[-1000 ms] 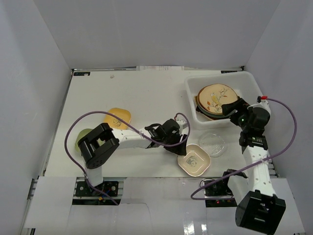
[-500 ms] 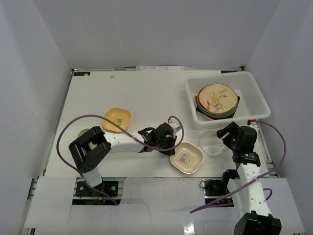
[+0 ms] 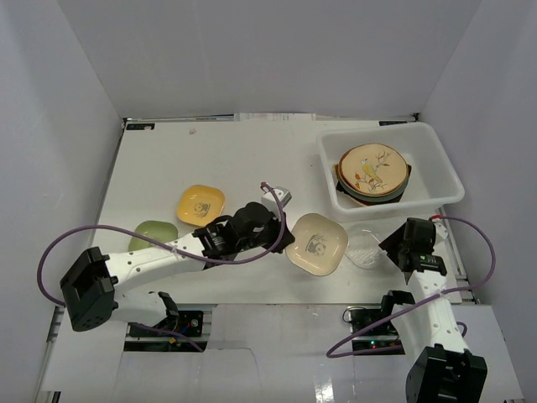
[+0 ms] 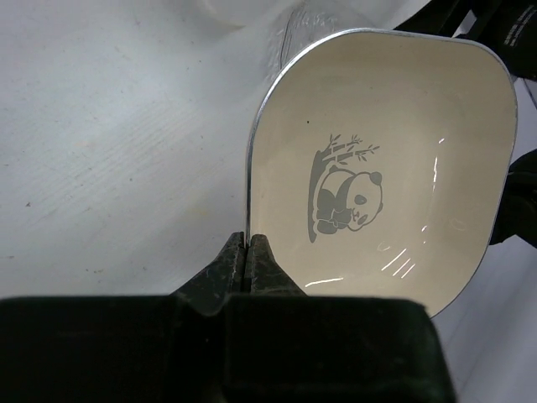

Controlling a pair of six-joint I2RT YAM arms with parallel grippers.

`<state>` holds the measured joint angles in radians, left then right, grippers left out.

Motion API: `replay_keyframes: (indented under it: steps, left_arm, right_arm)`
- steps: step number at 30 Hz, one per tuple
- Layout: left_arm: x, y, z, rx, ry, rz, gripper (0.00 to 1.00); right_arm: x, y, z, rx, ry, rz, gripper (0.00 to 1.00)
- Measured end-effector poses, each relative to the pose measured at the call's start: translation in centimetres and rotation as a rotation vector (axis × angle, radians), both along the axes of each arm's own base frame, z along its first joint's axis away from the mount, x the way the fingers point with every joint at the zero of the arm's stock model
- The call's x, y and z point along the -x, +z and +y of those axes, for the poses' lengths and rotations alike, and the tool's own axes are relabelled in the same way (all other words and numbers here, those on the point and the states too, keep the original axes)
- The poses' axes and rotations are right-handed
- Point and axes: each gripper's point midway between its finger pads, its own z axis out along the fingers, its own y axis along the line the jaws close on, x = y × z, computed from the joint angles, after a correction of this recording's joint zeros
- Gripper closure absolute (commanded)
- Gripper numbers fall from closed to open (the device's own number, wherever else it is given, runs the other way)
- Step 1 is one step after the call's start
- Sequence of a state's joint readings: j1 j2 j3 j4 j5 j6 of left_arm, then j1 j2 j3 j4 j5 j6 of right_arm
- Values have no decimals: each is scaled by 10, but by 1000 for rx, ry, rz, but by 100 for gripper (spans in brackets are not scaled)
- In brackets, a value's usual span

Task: Place the plates into the plastic bin on the countertop

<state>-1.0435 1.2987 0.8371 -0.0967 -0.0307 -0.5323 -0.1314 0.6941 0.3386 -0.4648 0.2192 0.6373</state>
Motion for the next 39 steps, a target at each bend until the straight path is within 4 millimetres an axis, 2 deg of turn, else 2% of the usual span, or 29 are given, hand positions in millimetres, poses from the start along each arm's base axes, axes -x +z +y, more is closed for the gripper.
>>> replay_keyframes:
  steps: [1, 2, 3, 5, 8, 11, 15, 21, 23, 26, 30, 33, 35, 39]
  left_arm:
    - [-2, 5, 2, 9, 11, -13, 100]
    - [-3, 9, 3, 14, 21, -23, 100]
    - [-6, 11, 6, 11, 40, -37, 100]
    - [-13, 16, 14, -2, 80, -68, 100]
    - [-21, 27, 28, -15, 138, -119, 100]
    - [-27, 47, 40, 8, 193, -171, 100]
    - [-36, 78, 50, 47, 255, -234, 100]
    - [-55, 116, 63, 55, 357, -325, 100]
    - [-64, 129, 66, 52, 392, -355, 100]
    - [-87, 152, 71, 55, 450, -391, 100]
    - [-130, 172, 80, 59, 513, -401, 100]
    - [-162, 185, 72, 59, 527, -403, 100]
    - [-179, 192, 53, 66, 498, -400, 100]
    - [-211, 189, 13, 68, 432, -375, 100]
  right_arm:
    - [1, -2, 2, -12, 3, 10, 46]
    - [2, -5, 5, -27, 8, 21, 59]
    - [3, -8, 7, -42, 11, 28, 79]
    - [6, -14, 15, -78, 24, 35, 90]
    - [8, -17, 26, -136, 45, 24, 92]
    - [9, -16, 40, -195, 91, 1, 92]
    - [18, -16, 74, -299, 216, -22, 92]
    - [43, -3, 125, -433, 452, 24, 92]
    - [47, 11, 142, -463, 541, 26, 92]
    - [44, 48, 163, -465, 661, -15, 92]
    - [25, 122, 176, -414, 761, -172, 92]
    - [3, 185, 168, -312, 751, -341, 92]
    - [-8, 219, 156, -230, 717, -431, 92]
    - [-21, 261, 121, -60, 590, -535, 92]
